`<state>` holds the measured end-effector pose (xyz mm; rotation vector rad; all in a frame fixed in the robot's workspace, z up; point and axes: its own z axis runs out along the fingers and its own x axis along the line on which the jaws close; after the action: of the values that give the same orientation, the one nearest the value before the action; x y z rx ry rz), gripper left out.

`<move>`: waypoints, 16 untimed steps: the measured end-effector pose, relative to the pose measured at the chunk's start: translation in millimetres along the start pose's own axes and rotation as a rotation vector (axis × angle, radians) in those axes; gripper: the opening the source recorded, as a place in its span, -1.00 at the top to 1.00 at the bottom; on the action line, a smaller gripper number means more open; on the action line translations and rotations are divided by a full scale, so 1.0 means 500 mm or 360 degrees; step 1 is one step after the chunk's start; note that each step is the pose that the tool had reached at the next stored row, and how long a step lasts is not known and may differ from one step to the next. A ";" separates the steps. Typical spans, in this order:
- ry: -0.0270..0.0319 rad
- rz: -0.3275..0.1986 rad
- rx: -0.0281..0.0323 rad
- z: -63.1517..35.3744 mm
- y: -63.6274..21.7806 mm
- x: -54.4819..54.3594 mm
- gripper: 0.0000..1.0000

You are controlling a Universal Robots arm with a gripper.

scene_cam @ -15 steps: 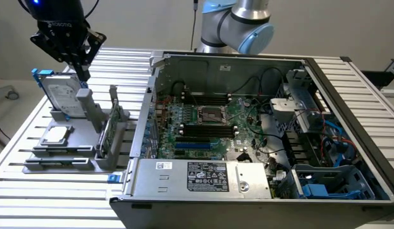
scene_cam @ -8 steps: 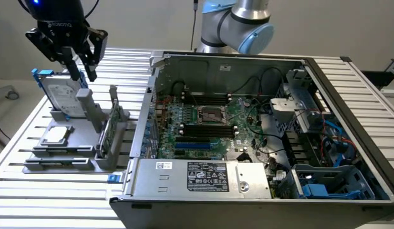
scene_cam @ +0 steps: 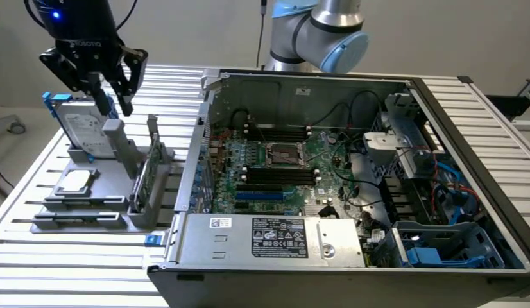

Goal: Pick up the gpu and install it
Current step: 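Pick up the gpu and move the gpu toward the slot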

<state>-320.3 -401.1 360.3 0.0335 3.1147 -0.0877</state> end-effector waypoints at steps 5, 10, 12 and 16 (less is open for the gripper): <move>-0.00047 -0.0083 -0.00023 0.018 0.001 0.000 0.16; -0.00062 -0.0111 -0.00028 0.036 0.002 -0.003 0.16; -0.00063 -0.0112 -0.00029 0.044 0.003 -0.007 0.16; -0.00065 -0.0113 -0.00031 0.059 0.004 -0.014 0.16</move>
<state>-312.6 -401.1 331.2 -0.0775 3.1119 -0.0861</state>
